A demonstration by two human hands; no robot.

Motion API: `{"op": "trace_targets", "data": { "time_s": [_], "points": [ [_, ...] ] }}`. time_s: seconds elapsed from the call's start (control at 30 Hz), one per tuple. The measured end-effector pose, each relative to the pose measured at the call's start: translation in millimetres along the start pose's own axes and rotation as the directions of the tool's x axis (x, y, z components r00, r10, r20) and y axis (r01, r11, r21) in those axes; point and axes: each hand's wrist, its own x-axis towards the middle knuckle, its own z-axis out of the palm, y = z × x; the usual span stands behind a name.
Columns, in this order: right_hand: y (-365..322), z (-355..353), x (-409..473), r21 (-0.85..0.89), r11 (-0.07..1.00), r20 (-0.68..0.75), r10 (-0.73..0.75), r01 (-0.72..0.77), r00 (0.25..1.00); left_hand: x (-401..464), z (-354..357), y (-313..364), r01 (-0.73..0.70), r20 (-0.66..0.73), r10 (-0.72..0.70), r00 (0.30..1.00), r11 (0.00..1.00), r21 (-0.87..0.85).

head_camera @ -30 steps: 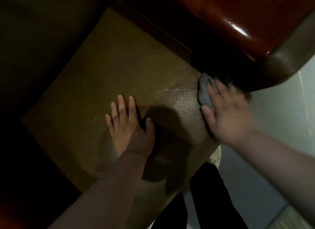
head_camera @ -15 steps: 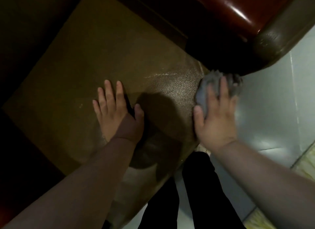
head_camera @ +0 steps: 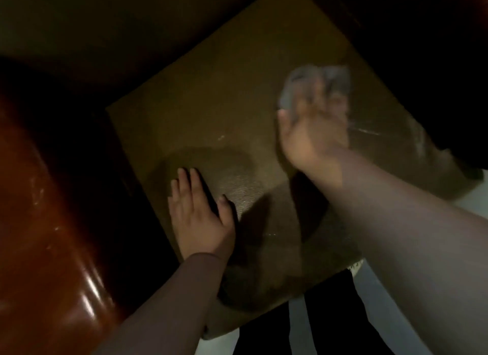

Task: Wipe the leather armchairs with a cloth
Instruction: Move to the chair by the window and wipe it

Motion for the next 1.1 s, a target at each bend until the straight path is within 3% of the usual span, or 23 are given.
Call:
{"op": "trace_targets", "data": {
  "time_s": [0.03,0.07,0.1,0.17,0.2,0.23,0.33,0.37,0.4,0.47,0.5,0.57,0.6,0.63,0.67,0.7,0.77,0.8,0.83,0.9,0.93,1.0,1.1],
  "points": [
    [-23.9,10.1,-5.7,0.002,0.980,0.012,-0.198,0.198,0.980,-4.0,1.9,-1.2,0.022,0.011,-0.022,1.000,1.000,0.002],
    [-47.5,21.7,-18.5,-0.038,0.896,0.059,-0.440,0.442,0.896,-8.2,2.4,-6.7,0.041,0.026,-0.041,0.999,0.999,0.006],
    [-61.9,30.7,-36.1,-0.073,0.740,0.152,-0.655,0.669,0.741,-13.1,3.2,-13.7,0.043,0.042,-0.044,0.998,0.999,0.011],
    [-66.9,35.0,-57.1,-0.056,0.456,0.311,-0.837,0.888,0.449,-25.2,3.1,-35.0,0.037,0.061,-0.037,0.997,0.999,0.007],
    [-61.2,30.2,-51.4,-0.052,0.420,0.298,-0.859,0.906,0.416,-30.1,3.3,-42.8,0.032,0.070,-0.031,0.997,0.999,-0.009],
    [-56.4,25.4,-41.2,-0.076,0.459,0.237,-0.854,0.885,0.463,-36.4,4.0,-48.1,0.033,0.076,-0.032,0.997,0.999,-0.021],
    [-44.8,0.9,13.8,-0.248,0.810,-0.018,-0.552,0.531,0.834,-41.7,11.1,-47.1,0.038,0.029,-0.038,0.999,0.999,-0.004],
    [-45.3,-4.5,22.6,-0.247,0.890,0.001,-0.395,0.383,0.919,-40.8,12.6,-45.4,0.039,0.024,-0.039,0.999,0.999,0.000],
    [-52.1,-3.7,20.4,-0.234,0.924,0.030,-0.305,0.304,0.952,-39.2,13.5,-45.7,0.041,0.025,-0.041,0.999,0.999,-0.001],
    [-60.6,16.7,-11.1,-0.194,0.881,0.089,-0.423,0.432,0.902,-34.3,13.6,-48.6,0.040,0.027,-0.040,0.999,0.999,0.001],
    [-59.7,29.6,-42.3,-0.158,0.779,0.117,-0.595,0.607,0.795,-34.6,12.9,-52.2,0.047,0.027,-0.047,0.999,0.999,0.012],
    [-30.9,48.0,-102.6,-0.109,0.449,0.213,-0.861,0.887,0.462,-35.5,9.2,-55.6,0.054,0.027,-0.056,0.998,0.998,0.044],
    [-9.7,44.2,-115.7,-0.098,0.341,0.275,-0.893,0.935,0.355,-36.2,6.9,-56.5,0.061,0.023,-0.062,0.998,0.997,0.049],
    [14.6,37.5,-113.7,-0.096,0.298,0.288,-0.905,0.950,0.313,-37.6,3.5,-57.3,0.070,0.021,-0.071,0.997,0.997,0.044],
    [43.6,31.1,-106.8,-0.136,0.344,0.264,-0.891,0.929,0.369,-39.8,1.7,-54.5,0.071,0.025,-0.072,0.997,0.997,0.031],
    [69.1,25.9,-97.7,-0.186,0.456,0.229,-0.841,0.870,0.490,-40.7,-0.8,-52.1,0.069,0.025,-0.070,0.997,0.997,0.021],
    [113.5,15.1,-84.7,-0.240,0.788,0.052,-0.572,0.567,0.818,-43.1,-1.4,-43.9,0.028,0.026,-0.028,0.999,0.999,0.018],
    [125.3,13.8,-85.0,-0.195,0.905,-0.038,-0.393,0.379,0.919,-44.7,-1.3,-40.6,0.009,0.023,-0.009,1.000,1.000,0.015],
    [125.3,18.9,-91.7,-0.124,0.971,-0.116,-0.220,0.205,0.969,-45.5,0.3,-37.8,-0.003,0.021,0.002,1.000,1.000,0.010],
    [95.7,37.1,-122.9,-0.012,1.000,-0.161,-0.021,0.019,0.987,-45.7,2.5,-32.7,-0.004,0.038,0.004,0.999,1.000,-0.003],
    [72.7,50.0,-146.8,-0.006,0.998,-0.164,-0.061,0.061,0.985,-47.1,2.3,-30.8,-0.005,0.055,0.006,0.998,1.000,-0.006],
    [33.2,75.9,-204.0,-0.020,0.932,-0.154,-0.360,0.362,0.920,-55.4,0.4,-24.3,-0.088,0.103,0.086,0.991,0.996,0.008],
    [31.8,90.6,-243.0,-0.031,0.700,-0.050,-0.714,0.713,0.699,-68.2,-3.4,-20.5,-0.345,0.162,0.331,0.930,0.937,0.065]
  ]
}}
